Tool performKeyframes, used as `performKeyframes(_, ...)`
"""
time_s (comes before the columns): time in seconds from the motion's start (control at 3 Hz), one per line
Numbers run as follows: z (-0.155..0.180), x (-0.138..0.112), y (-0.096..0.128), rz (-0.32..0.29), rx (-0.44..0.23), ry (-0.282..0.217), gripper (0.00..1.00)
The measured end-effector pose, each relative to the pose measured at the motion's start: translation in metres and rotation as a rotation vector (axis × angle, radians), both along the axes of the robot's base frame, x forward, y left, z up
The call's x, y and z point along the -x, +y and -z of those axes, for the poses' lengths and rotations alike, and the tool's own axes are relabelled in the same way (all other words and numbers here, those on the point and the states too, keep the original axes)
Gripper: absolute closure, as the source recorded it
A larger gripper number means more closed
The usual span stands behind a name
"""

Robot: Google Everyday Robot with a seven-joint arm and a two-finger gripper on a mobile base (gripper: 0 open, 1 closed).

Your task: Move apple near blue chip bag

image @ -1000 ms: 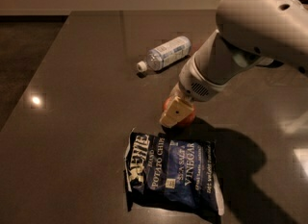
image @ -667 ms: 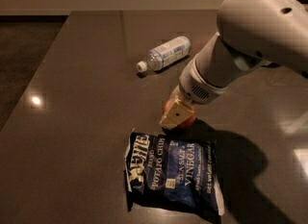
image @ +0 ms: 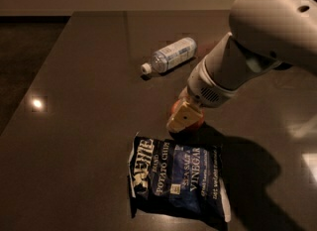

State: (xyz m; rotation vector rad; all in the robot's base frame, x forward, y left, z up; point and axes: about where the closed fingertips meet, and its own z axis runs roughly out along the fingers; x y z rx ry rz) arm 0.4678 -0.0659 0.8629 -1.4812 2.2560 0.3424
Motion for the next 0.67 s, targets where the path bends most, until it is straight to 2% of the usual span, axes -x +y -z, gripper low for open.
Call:
performKeyframes(0.33, -0.0008, 0.0005, 0.0007, -0.002, 0.001, -0.001, 0.0)
performKeyframes(0.67, -0.0009, 0.0006, 0.0007, -0.002, 0.001, -0.001, 0.0)
